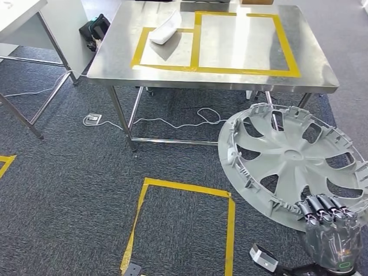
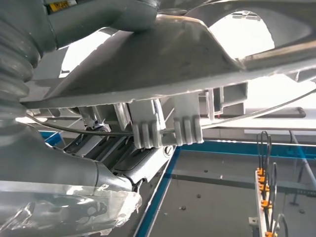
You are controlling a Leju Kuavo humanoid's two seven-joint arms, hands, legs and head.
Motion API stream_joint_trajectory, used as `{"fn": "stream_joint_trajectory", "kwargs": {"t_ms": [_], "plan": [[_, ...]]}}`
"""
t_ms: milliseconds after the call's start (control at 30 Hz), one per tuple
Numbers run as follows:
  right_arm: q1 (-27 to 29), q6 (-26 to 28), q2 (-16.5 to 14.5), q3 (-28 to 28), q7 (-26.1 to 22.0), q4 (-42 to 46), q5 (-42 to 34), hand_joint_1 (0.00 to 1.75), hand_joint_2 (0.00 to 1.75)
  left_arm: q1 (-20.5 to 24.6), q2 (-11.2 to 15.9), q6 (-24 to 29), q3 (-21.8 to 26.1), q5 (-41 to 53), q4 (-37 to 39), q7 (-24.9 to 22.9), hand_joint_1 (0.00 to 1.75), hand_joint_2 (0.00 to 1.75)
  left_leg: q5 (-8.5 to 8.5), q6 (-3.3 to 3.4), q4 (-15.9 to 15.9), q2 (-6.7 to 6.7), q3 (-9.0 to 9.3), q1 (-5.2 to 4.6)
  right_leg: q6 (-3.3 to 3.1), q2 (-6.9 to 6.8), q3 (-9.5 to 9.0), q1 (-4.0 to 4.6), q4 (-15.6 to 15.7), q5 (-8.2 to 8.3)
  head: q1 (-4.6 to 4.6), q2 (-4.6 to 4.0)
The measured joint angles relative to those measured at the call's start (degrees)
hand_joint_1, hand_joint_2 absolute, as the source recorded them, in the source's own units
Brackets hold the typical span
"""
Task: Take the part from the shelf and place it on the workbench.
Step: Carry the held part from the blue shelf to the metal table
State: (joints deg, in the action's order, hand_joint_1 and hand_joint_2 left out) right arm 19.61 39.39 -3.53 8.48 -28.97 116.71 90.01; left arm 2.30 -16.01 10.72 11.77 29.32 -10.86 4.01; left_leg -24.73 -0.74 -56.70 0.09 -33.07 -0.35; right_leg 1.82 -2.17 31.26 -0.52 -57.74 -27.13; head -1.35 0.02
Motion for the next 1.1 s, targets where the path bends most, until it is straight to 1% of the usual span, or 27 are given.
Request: {"fn": "stream_joint_trajectory", "kwargs": {"t_ms": [100,233,333,400,433,467,500,533,567,600,633,667,700,733,767,800,833,867,900,933,967,1000,1033,1067,1100], "plan": [[0.1,0.0,0.1,0.0,-0.2,-0.6,0.0,1.75,1.75,0.0,0.1,-1.2,0.5,-0.2,0.0,0.7,0.0,0.0,-0.01,0.41,0.0,0.0,-0.02,-0.08,0.37,0.01,-0.11,-0.06,0.3,0.22,0.0,0.0],[-0.4,0.0,0.1,0.0,-1.5,-2.3,0.0,1.75,1.75,-0.2,0.6,-2.8,0.9,0.1,0.0,2.6,0.0,0.0,-0.16,1.22,-0.3,0.01,-0.17,-0.45,1.27,0.01,-0.14,-0.41,0.6,0.49,-0.05,0.0],[-0.9,0.0,0.1,0.0,-1.8,-3.4,0.0,1.75,1.75,-0.3,0.9,-3.3,0.9,0.3,0.0,3.2,0.0,0.0,-0.09,1.72,-0.3,-0.02,-0.28,-0.65,1.73,-0.09,-0.15,-0.61,0.7,0.61,-0.06,0.0],[-1.2,0.0,0.2,0.0,-2.0,-3.8,0.0,1.75,1.75,-0.3,0.9,-3.5,0.9,0.3,0.0,3.3,0.0,0.0,0.31,2.22,0.3,-0.09,-0.06,-0.46,2.08,0.08,0.01,-0.68,0.5,0.4,-0.05,0.0],[-1.3,0.0,0.2,0.0,-2.0,-3.9,0.0,1.75,1.75,-0.3,0.9,-3.5,0.9,0.3,0.0,3.3,0.0,0.0,0.52,2.43,0.7,-0.13,0.09,-0.27,2.22,0.48,0.53,-0.68,-0.5,-0.39,0.01,0.0],[-1.4,0.0,0.3,0.0,-2.1,-4.1,0.0,1.75,1.75,-0.3,0.9,-3.5,0.9,0.3,0.0,3.3,0.0,0.0,0.71,2.6,1.0,-0.18,0.25,-0.06,2.35,0.98,1.58,-0.68,-2.8,-1.78,0.14,0.0],[-1.4,0.0,0.3,0.0,-2.1,-4.3,0.0,1.75,1.75,-0.3,0.9,-3.5,0.9,0.3,0.0,3.4,0.0,0.0,0.76,2.66,1.1,-0.22,0.28,0.03,2.45,1.47,3.22,-0.71,-6.2,-3.64,0.26,0.0],[-1.5,0.0,0.3,0.0,-2.1,-4.5,0.0,1.75,1.75,-0.3,0.9,-3.5,0.9,0.3,0.0,3.4,0.0,0.0,0.76,2.68,1.1,-0.26,0.27,0.07,2.55,1.75,5.11,-0.72,-10.4,-5.55,0.37,0.0],[-1.5,0.0,0.4,0.0,-2.2,-4.7,0.0,1.75,1.75,-0.3,0.9,-3.5,0.9,0.3,0.0,3.4,0.0,0.0,0.75,2.67,1.1,-0.33,0.27,0.08,2.66,1.85,6.84,-0.77,-13.9,-6.81,0.44,0.0],[-1.5,0.0,0.4,0.0,-2.2,-4.9,0.0,1.75,1.75,-0.3,0.9,-3.5,0.9,0.3,0.0,3.4,0.0,0.0,0.73,2.63,1.1,-0.44,0.28,0.13,2.78,1.88,7.87,-0.82,-16.0,-7.1,0.44,0.0],[-1.5,0.0,0.4,0.0,-2.2,-5.2,0.0,1.75,1.75,-0.3,0.9,-3.6,0.9,0.3,0.0,3.4,0.0,0.0,0.62,2.44,1.0,-0.65,0.31,0.22,2.92,1.89,7.86,-0.92,-15.7,-6.18,0.45,0.0],[-1.5,0.0,0.4,0.0,-2.2,-5.4,0.0,1.75,1.75,-0.3,0.9,-3.6,0.9,0.3,0.0,3.4,0.0,0.0,0.37,2.21,1.0,-0.9,0.36,0.37,3.1,1.89,6.84,-1.08,-13.4,-4.41,0.44,0.0],[-1.5,0.0,0.4,0.0,-2.3,-5.6,0.0,1.75,1.75,-0.3,0.9,-3.6,0.9,0.4,0.0,3.5,0.0,0.0,0.0,1.86,0.7,-1.16,0.43,0.52,3.41,1.91,4.93,-1.34,-9.4,-2.36,0.44,0.0],[-1.6,0.0,0.4,0.0,-2.4,-5.8,0.0,1.75,1.75,-0.3,1.0,-3.6,0.9,0.5,0.0,3.6,0.0,0.0,-0.54,1.38,0.4,-1.4,0.39,0.53,3.66,2.13,3.01,-1.52,-5.6,-1.28,0.6,0.0],[-1.8,0.0,0.4,0.0,-2.5,-6.0,0.0,1.75,1.75,-0.2,1.1,-3.6,0.9,0.7,0.0,3.7,0.0,0.0,-1.11,0.91,0.0,-1.55,0.35,0.45,3.46,2.35,1.49,-1.67,-2.9,-0.88,0.69,0.0],[-1.9,0.0,0.4,0.0,-2.6,-6.2,0.0,1.75,1.75,-0.2,1.2,-3.7,0.9,0.8,0.0,3.9,0.0,0.0,-1.51,0.5,-0.2,-1.63,0.32,0.32,3.09,2.55,0.5,-1.74,-1.3,-1.06,0.59,0.0],[-2.0,0.0,0.5,0.0,-2.8,-6.4,0.0,1.75,1.75,-0.3,1.2,-3.7,0.9,1.0,0.0,4.1,0.0,0.0,-1.77,0.2,-0.3,-1.69,0.31,0.23,2.46,2.72,0.26,-1.61,-1.1,-1.65,0.47,0.0],[-2.0,0.0,0.5,0.0,-2.9,-6.6,0.0,1.75,1.75,-0.3,1.2,-3.6,0.9,1.2,0.0,4.1,0.0,0.0,-1.9,0.0,-0.2,-1.71,0.42,0.31,1.73,2.7,0.06,-1.55,-1.2,-1.73,0.21,0.0],[-2.0,0.0,0.5,0.0,-3.1,-6.7,0.0,1.75,1.75,-0.3,1.3,-3.5,0.9,1.3,0.0,4.2,0.0,0.0,-1.93,-0.12,-0.3,-1.62,0.55,0.44,1.31,2.67,-0.16,-1.47,-1.2,-1.83,0.0,0.0],[-2.0,0.0,0.5,0.0,-3.3,-6.9,0.0,1.75,1.75,-0.3,1.3,-3.4,0.9,1.4,0.0,4.2,0.0,0.0,-2.18,-0.31,-1.1,-1.43,0.23,0.53,0.87,2.63,-0.58,-1.42,-1.1,-1.99,-0.12,0.0],[-2.0,0.0,0.5,0.0,-3.4,-7.0,0.0,1.75,1.75,-0.2,1.3,-3.2,0.9,1.5,0.0,4.2,0.0,0.0,-2.7,-0.49,-2.8,-1.21,-0.61,0.58,0.47,2.58,-1.09,-1.44,-1.1,-2.19,-0.22,0.0],[-2.0,0.0,0.5,0.1,-3.5,-7.0,0.0,1.75,1.75,-0.2,1.3,-3.1,0.9,1.6,-0.1,4.2,0.0,0.0,-3.66,-0.65,-6.1,-0.98,-2.53,0.58,0.17,2.5,-1.63,-1.42,-1.0,-2.51,-0.33,0.0],[-2.1,0.0,0.5,0.1,-3.6,-7.0,0.0,1.75,1.75,-0.2,1.3,-2.9,0.9,1.6,-0.1,4.2,0.0,0.0,-4.78,-0.76,-10.2,-0.84,-5.24,0.55,-0.05,2.45,-2.2,-1.38,-1.0,-2.96,-0.42,0.0],[-2.1,0.0,0.5,0.2,-3.8,-7.1,0.0,1.75,1.75,-0.3,1.3,-2.8,0.9,1.7,-0.1,4.2,0.0,0.0,-5.52,-0.78,-14.1,-0.8,-8.09,0.54,-0.16,2.45,-2.8,-1.33,-0.9,-3.49,-0.42,0.0],[-2.2,0.0,0.5,0.3,-3.9,-7.2,0.0,1.75,1.75,-0.4,1.3,-2.7,0.9,1.7,-0.1,4.1,0.0,0.0,-5.44,-0.69,-17.0,-0.79,-10.6,0.51,-0.22,2.49,-3.57,-1.28,-0.9,-4.16,-0.41,0.0]]}}
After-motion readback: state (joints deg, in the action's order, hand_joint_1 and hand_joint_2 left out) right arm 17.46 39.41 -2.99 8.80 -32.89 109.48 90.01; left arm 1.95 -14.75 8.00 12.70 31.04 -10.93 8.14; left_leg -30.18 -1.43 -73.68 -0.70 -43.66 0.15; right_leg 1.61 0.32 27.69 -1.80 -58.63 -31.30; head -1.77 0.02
